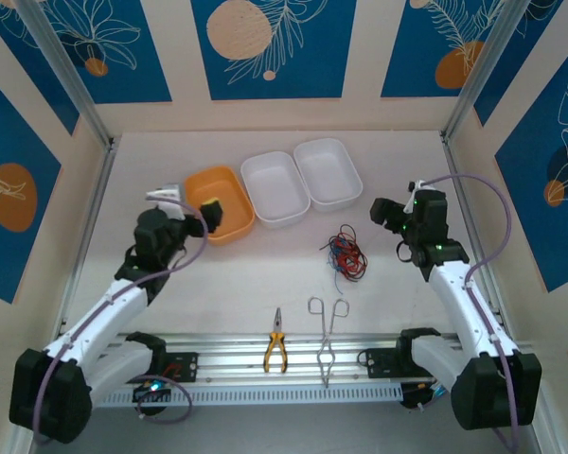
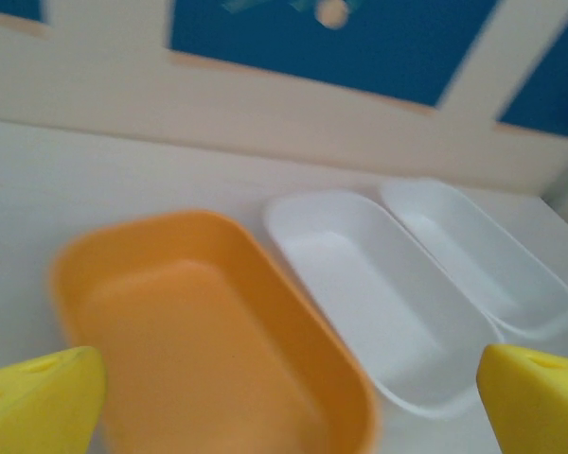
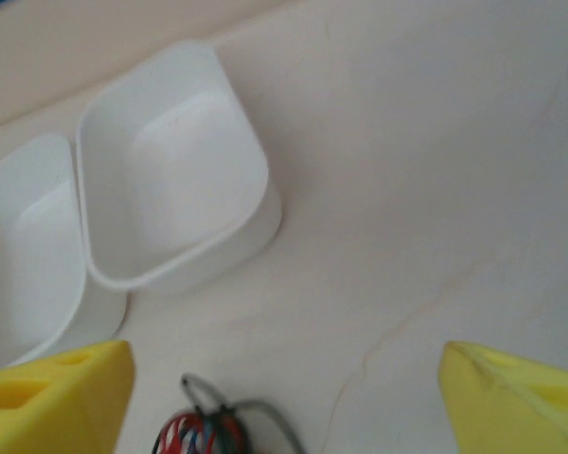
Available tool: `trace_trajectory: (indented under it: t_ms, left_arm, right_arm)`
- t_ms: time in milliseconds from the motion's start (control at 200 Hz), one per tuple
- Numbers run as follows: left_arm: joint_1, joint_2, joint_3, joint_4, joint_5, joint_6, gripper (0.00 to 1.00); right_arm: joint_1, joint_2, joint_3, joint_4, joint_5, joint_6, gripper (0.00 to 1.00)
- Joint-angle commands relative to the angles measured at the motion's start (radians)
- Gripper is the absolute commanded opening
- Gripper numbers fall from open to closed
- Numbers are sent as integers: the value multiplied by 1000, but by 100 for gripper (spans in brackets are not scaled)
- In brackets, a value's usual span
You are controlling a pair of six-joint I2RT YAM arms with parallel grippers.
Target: Untangle the cables
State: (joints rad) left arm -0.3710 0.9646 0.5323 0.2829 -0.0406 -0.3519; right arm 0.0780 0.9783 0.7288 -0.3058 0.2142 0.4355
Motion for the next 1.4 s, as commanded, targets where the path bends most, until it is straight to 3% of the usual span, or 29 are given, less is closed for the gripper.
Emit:
trace_trajectory:
  t_ms: [0, 230, 460, 855, 1175, 1335, 1396]
  left_arm:
    - [-137, 37, 22, -64, -92, -50, 100]
    - [-323, 257, 106, 38, -81, -52, 100]
    - [-387, 425, 192, 79, -35, -81, 100]
    - [-405, 492, 224, 63, -67, -99, 100]
    - [-404, 488, 217, 38, -71, -99, 100]
    - [-404, 500, 222, 42, -54, -101, 100]
    - [-403, 506, 227, 42, -40, -99, 100]
  right_arm:
    - [63, -13, 38, -292, -4, 107, 74]
    - [240, 12, 39, -358, -15, 185, 62]
    - [267, 155, 111, -387, -12, 174, 54]
    - [265, 368, 236, -368, 33, 85, 41]
    - [259, 443, 244, -337, 27, 68, 34]
    - [258, 445, 239, -312, 5, 66, 20]
    - [259, 441, 245, -312, -2, 67, 10]
